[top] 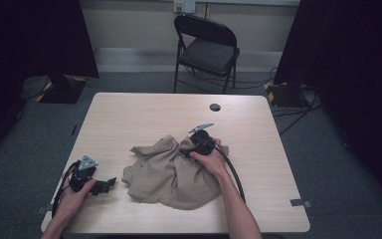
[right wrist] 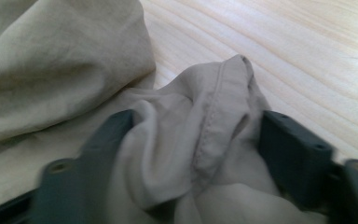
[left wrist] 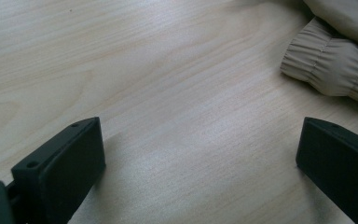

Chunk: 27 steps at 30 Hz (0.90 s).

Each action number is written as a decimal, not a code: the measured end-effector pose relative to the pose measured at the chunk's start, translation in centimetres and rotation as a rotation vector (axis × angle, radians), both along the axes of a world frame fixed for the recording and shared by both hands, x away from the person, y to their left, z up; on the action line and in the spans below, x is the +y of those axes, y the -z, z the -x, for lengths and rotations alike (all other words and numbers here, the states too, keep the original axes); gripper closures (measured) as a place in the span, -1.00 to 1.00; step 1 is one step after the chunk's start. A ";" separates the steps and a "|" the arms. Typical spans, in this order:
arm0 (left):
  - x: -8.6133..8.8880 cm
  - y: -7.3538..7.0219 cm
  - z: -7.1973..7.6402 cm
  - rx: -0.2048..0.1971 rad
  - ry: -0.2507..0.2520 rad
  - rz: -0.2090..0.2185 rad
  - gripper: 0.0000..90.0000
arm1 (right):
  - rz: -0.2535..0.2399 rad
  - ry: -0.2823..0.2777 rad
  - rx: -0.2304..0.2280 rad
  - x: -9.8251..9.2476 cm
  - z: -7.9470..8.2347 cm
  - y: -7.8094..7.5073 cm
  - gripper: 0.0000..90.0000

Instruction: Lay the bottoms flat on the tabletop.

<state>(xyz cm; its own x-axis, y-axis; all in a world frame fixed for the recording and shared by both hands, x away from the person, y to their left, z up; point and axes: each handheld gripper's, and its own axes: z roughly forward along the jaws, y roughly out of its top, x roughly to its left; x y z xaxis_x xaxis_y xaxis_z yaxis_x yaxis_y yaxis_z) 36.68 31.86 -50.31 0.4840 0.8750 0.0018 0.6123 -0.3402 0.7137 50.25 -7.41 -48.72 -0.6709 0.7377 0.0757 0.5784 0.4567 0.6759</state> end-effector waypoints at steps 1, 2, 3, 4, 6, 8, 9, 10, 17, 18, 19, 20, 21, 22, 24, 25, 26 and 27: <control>0.0 0.0 0.0 0.000 0.000 0.000 -0.99 | -0.001 0.005 -0.001 -0.1 0.0 -0.1 -0.08; 0.0 0.0 0.0 -0.001 -0.001 0.002 -0.99 | -0.001 0.007 -0.008 -0.2 0.0 -0.2 0.22; 0.0 0.0 0.0 0.000 0.000 0.000 -0.99 | -0.027 -0.017 0.008 -0.3 0.0 -0.2 0.50; 0.0 0.0 0.0 0.000 -0.001 0.003 -0.99 | -0.027 -0.017 0.008 -0.3 0.0 -0.2 0.50; 0.0 0.0 0.0 0.001 0.003 -0.002 -1.00 | -0.022 -0.022 -0.003 -0.2 0.1 -0.3 0.71; 0.0 0.0 0.0 0.002 0.004 -0.001 -1.00 | -0.037 -0.025 0.004 -0.3 0.2 -0.5 0.81; 0.0 0.0 0.0 0.001 0.004 -0.001 -1.00 | -0.041 -0.027 0.001 -0.4 0.2 -0.6 0.84; 0.0 0.0 0.0 0.002 0.003 -0.001 -1.00 | -0.049 -0.028 0.001 -0.5 0.4 -0.8 0.85; 0.0 0.0 0.0 0.002 0.004 -0.001 -1.00 | -0.109 -0.040 -0.042 -2.4 2.1 -3.2 0.89; 0.0 0.0 0.0 0.002 0.004 -0.001 -1.00 | -0.109 -0.040 -0.042 -2.4 2.1 -3.2 0.89; 0.0 0.0 0.0 0.002 0.004 -0.001 -1.00 | -0.109 -0.045 -0.051 -2.6 2.3 -3.5 0.89; 0.0 0.0 0.0 0.002 0.004 -0.001 -1.00 | -0.120 -0.050 -0.063 -3.0 2.8 -4.0 0.89; 0.0 0.0 0.0 0.001 0.004 -0.001 -1.00 | -0.129 -0.051 -0.071 -3.4 3.2 -4.3 0.89; 0.0 0.0 0.0 0.002 0.003 -0.001 -1.00 | -0.137 -0.053 -0.077 -3.6 3.5 -4.5 0.89; 0.0 0.0 0.0 0.002 0.003 -0.001 -1.00 | -0.154 -0.057 -0.096 -4.4 4.4 -5.3 0.89; 0.0 0.0 0.0 0.002 0.004 -0.001 -1.00 | -0.165 -0.062 -0.111 -5.2 5.2 -5.8 0.89; 0.0 0.0 0.0 0.002 0.003 -0.001 -1.00 | -0.165 -0.062 -0.111 -5.2 5.2 -5.8 0.89; 0.0 0.0 0.0 0.002 0.004 -0.002 -1.00 | -0.170 -0.062 -0.114 -5.5 5.5 -6.0 0.89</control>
